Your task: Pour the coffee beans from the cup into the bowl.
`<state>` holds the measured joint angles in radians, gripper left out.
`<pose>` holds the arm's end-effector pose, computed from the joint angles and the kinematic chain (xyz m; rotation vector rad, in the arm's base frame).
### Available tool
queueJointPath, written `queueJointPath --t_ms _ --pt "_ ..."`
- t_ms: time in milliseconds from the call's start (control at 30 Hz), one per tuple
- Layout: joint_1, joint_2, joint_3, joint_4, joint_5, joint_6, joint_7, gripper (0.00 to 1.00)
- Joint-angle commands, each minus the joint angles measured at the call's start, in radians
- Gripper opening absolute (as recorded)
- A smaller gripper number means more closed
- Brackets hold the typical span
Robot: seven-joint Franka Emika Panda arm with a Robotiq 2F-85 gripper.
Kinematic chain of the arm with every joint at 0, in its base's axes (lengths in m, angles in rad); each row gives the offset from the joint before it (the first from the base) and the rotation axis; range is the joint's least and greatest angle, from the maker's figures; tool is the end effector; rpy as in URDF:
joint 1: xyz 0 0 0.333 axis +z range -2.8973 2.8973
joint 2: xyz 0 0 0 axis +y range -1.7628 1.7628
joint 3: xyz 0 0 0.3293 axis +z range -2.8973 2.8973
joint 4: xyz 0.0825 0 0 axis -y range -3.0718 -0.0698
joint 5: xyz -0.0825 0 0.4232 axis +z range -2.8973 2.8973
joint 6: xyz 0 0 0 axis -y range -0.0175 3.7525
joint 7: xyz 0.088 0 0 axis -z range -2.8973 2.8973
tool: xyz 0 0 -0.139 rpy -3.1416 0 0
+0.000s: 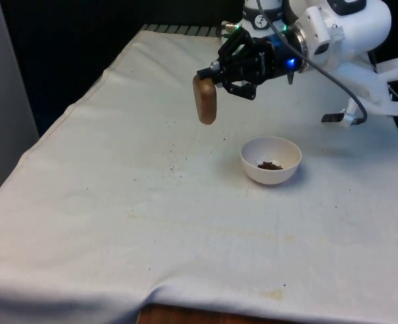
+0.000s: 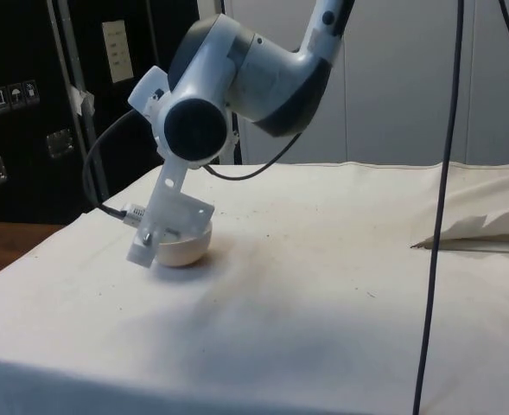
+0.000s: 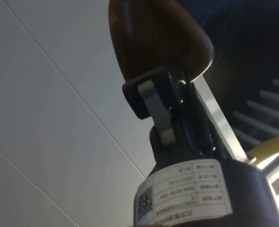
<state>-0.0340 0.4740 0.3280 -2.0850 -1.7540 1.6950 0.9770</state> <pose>0.6120 0.0523 0.2019 1.6849 0.3870 0.3814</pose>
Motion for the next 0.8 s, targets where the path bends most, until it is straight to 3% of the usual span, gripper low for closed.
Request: queueJointPath --t_ms 0,67,100,133,367,400,433,667,700,733,767 --pt "-0.011 -0.011 0.0 -0.007 0.007 0.031 -0.002 0.01" --pt "-0.011 -0.016 -0.011 -0.007 0.014 0.049 -0.002 0.01" --pt "-0.001 -0.006 -0.015 0.0 0.007 0.026 0.0 0.01" --pt "-0.012 -0.017 -0.015 -0.007 0.016 0.056 -0.003 0.01" --pt "-0.013 -0.027 -0.044 -0.006 0.039 0.104 -0.004 0.01" --pt "-0.003 -0.019 -0.047 0.0 0.035 0.082 0.0 0.01" --pt "-0.013 -0.028 -0.047 -0.006 0.042 0.11 -0.004 0.01" --pt "-0.014 -0.037 -0.071 -0.004 0.071 0.163 -0.005 0.01" --pt "-0.004 -0.031 -0.076 0.0 0.066 0.143 0.0 0.01" --pt "-0.014 -0.038 -0.074 -0.004 0.075 0.169 -0.005 0.01" --pt "-0.014 -0.039 -0.077 -0.003 0.079 0.177 -0.005 0.01"
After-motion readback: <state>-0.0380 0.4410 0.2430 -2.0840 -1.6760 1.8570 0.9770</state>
